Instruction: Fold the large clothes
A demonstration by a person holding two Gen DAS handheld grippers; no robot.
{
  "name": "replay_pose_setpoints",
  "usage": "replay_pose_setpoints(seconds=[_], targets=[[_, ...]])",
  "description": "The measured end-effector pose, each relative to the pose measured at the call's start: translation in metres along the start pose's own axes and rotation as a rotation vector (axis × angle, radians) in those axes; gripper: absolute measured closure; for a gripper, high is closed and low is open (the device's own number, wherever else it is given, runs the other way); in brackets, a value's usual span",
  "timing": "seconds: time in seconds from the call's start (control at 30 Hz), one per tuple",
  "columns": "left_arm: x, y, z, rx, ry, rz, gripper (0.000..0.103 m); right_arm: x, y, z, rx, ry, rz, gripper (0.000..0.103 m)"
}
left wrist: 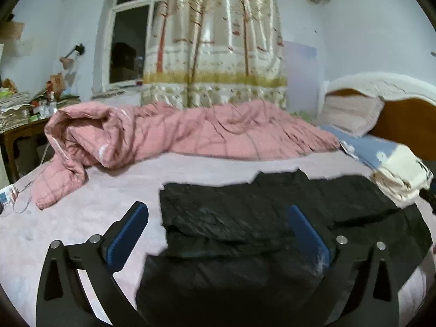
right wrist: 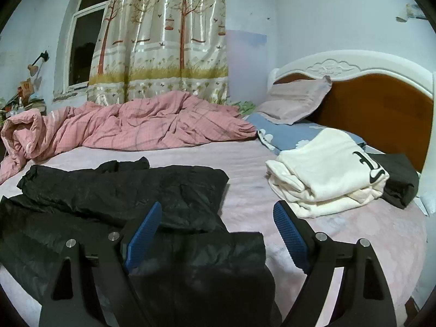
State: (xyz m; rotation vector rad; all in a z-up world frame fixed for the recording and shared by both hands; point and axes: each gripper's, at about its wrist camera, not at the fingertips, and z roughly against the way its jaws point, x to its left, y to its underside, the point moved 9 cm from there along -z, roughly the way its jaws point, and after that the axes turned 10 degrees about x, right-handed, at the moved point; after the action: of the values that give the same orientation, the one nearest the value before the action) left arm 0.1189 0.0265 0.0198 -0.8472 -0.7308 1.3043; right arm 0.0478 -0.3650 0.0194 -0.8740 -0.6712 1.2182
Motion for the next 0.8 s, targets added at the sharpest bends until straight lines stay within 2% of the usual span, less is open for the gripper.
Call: replay_pose_setpoints(seconds=[0.1,0.3,0.53,0.67,0.8], targets=[[-0.013,0.015,0.000,0.034,0.017,-0.009,0.000,-0.001,0.004,0.006,0.004,-0.036,-0.032,0.011],[-0.038,0.035,0.015,0.048,0.023,-0.061,0.001,0.005,0.018,0.014,0.032,-0.035,0.008,0.011],[-0.047,0.057,0.029,0.068,0.018,-0.070,0.001,0.024,0.040,0.023,0.080,-0.093,0.044,0.011],[-0.049,0.070,0.033,0.096,0.030,-0.049,0.001,0.024,0.054,0.024,0.133,-0.129,0.004,0.011],[-0.049,0.085,0.036,0.137,0.083,-0.015,0.001,0.018,0.083,0.018,0.239,-0.137,-0.040,0.011]])
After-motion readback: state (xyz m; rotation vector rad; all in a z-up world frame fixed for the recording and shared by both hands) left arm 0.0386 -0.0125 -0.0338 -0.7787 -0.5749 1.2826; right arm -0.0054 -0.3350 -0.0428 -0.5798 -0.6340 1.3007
